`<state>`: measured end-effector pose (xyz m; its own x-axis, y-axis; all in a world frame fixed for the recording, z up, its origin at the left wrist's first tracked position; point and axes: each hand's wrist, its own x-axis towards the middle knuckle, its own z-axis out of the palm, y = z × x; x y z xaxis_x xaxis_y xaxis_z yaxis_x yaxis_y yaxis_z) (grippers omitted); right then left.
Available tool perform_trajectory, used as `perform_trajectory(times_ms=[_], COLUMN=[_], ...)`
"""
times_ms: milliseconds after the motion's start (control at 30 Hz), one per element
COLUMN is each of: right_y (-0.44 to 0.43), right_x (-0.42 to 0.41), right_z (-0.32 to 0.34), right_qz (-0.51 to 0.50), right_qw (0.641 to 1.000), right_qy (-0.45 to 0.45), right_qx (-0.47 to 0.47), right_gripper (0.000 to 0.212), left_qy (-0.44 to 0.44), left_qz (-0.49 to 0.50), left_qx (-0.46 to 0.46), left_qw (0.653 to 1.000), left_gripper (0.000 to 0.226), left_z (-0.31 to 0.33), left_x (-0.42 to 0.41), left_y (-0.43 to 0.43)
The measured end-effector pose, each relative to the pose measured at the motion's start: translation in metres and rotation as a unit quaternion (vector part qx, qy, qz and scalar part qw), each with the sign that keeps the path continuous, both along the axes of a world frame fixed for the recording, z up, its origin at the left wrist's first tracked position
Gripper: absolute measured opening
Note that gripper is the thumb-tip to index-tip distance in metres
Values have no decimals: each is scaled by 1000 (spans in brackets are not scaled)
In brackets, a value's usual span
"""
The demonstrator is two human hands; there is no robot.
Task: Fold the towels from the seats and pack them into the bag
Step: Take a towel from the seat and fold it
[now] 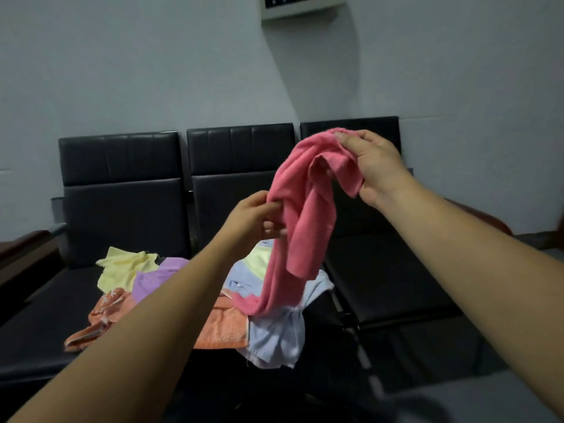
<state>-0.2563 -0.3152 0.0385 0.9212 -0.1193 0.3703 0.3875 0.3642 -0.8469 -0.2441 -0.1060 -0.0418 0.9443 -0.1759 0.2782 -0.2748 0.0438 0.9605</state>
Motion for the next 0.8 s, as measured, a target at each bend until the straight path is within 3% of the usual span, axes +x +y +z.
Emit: perform_trajectory(times_ms=[100, 200, 267, 367, 467, 633, 733, 800], right_y=[-21, -20, -13, 4, 17, 15, 10, 9], right_x=[-8, -20, -29, -42, -43, -34, -36, -33], right_z=[2, 1, 3, 3, -2, -12, -28, -42], right_qz=[-11, 32, 78, 143, 186, 280, 317, 296], right_qw=[1000, 997, 992, 956, 921, 898, 864, 862], right_qy=[17, 45, 43, 69, 116, 156, 142, 135], right_qx=[-8, -46, -93, -248, -322, -301, -366, -389], right_gripper=[3, 7, 7, 10, 11, 29, 17, 8], left_qy=[23, -13, -38, -45, -55, -80, -75, -70], left_qz=[-59, -58, -45, -83, -104, -14, 46, 74], left_qx=[-35, 108, 161, 94, 107, 147, 88, 76], left_qw=[997, 992, 985, 991, 987, 986, 992, 992], left_gripper=[17, 8, 36, 58, 52, 34, 25, 23], left_z=[25, 32, 33, 39, 45, 42, 35, 31], left_x=[-21, -35, -42, -58, -73, -75, -66, -61], left_y=[5, 13, 14, 4, 2, 12, 19, 26])
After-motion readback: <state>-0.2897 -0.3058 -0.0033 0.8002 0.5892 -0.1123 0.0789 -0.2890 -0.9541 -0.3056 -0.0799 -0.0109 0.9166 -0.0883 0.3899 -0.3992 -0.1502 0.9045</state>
